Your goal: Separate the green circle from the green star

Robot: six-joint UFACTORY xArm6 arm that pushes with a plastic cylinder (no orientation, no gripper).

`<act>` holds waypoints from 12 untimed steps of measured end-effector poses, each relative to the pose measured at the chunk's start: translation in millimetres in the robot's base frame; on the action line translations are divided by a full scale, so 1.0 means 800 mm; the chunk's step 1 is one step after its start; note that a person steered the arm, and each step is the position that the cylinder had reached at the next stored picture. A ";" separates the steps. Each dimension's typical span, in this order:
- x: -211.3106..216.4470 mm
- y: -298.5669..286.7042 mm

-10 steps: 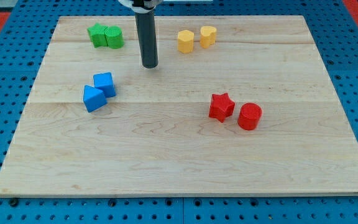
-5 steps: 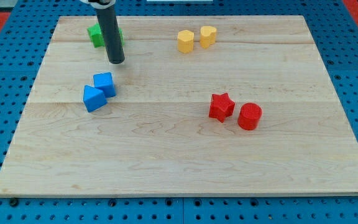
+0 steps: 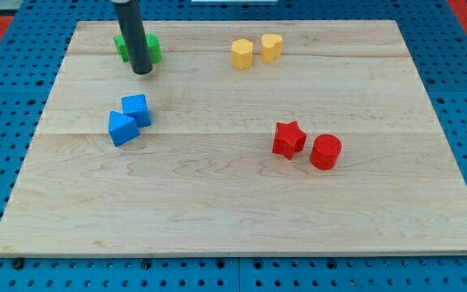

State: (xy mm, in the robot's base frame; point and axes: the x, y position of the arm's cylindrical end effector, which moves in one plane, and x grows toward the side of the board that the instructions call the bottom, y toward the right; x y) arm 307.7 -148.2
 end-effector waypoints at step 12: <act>-0.042 -0.004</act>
State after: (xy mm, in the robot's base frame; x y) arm 273.9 -151.2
